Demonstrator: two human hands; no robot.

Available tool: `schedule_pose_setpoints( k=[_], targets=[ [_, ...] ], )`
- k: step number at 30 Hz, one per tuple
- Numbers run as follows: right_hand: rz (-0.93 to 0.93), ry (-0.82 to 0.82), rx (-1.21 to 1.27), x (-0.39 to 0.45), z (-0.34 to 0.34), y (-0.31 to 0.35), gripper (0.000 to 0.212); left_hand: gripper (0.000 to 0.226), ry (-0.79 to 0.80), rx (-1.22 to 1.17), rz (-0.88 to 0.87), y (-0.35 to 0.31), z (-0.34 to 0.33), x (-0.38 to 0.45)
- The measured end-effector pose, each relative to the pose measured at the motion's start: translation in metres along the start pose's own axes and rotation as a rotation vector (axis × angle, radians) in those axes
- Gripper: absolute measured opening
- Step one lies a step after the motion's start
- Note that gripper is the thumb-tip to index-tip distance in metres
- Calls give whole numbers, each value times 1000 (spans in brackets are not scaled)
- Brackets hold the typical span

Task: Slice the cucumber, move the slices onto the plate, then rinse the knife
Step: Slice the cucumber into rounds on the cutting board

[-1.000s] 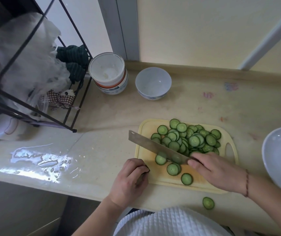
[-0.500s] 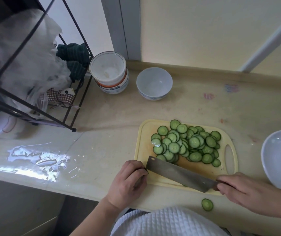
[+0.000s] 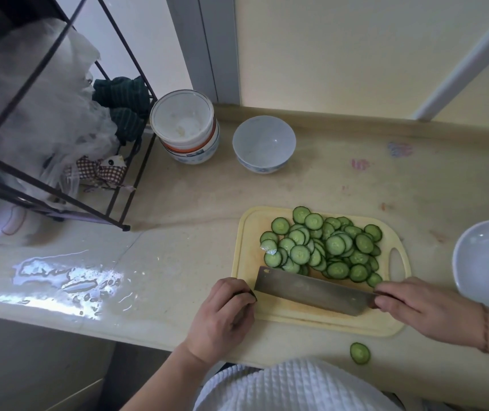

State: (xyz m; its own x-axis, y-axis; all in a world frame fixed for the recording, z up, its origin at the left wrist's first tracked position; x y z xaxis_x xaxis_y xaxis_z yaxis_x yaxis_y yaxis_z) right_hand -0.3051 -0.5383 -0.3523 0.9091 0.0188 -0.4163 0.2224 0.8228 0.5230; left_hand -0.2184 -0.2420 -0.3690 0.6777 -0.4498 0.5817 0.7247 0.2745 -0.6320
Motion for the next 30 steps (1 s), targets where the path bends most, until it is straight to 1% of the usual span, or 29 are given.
schedule_pose_setpoints(
  k=[4, 8, 11, 16, 18, 20, 22, 23, 24, 26, 27, 28, 30],
  targets=[
    [-1, -23, -18, 4, 4, -2, 74, 16, 5, 5, 2, 0, 0, -1],
    [26, -40, -32, 5, 3, -6, 66, 18, 11, 9, 8, 0, -1, 0],
    [31, -47, -34, 7, 3, -8, 71, 16, 11, 9, 15, 1, -1, -1],
    [73, -81, -52, 13, 3, 0, 68, 17, 6, 11, 15, 1, -1, -1],
    [84, -74, -24, 16, 1, 9, 62, 15, 3, 16, 10, 1, -2, 0],
    [86, -71, -6, 18, 1, 22, 51, 14, 0, 15, -1, 0, -1, 0],
    [105, -75, -68, 13, 3, 35, 43, 15, 0, 3, -14, -2, -2, -1],
    [130, -110, -124, 8, 7, 43, 41, 15, -2, 5, -19, -3, -2, -1],
    [172, -185, -185, 3, 12, 49, 41, 15, -6, 17, -27, -4, -3, -2],
    [230, -387, -279, -10, 23, 61, 40, 15, -14, 53, -27, -6, -6, -5],
    [237, -460, -295, -15, 25, 65, 38, 10, -18, 70, -29, -6, -8, -6],
    [240, -503, -287, -18, 25, 69, 37, 8, -23, 89, -27, -7, -11, -6],
    [255, -557, -272, -18, 23, 74, 40, 14, -20, 92, -9, -8, -18, -2]
  ],
)
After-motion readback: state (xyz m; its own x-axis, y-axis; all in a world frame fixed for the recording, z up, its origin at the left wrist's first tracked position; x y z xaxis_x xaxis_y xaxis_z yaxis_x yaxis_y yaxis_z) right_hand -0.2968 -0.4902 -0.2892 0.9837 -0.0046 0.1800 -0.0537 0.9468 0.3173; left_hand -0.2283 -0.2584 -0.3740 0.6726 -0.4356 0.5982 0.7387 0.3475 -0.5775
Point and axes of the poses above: each hand's wrist, its own x-axis towards the middle knuckle, its own z-axis out of the back of the hand, y = z × x, the point moved 7 cm from there along x, towards the middle knuckle, and after that the axes turned 12 degrees about -y, right-handed, at the moved point
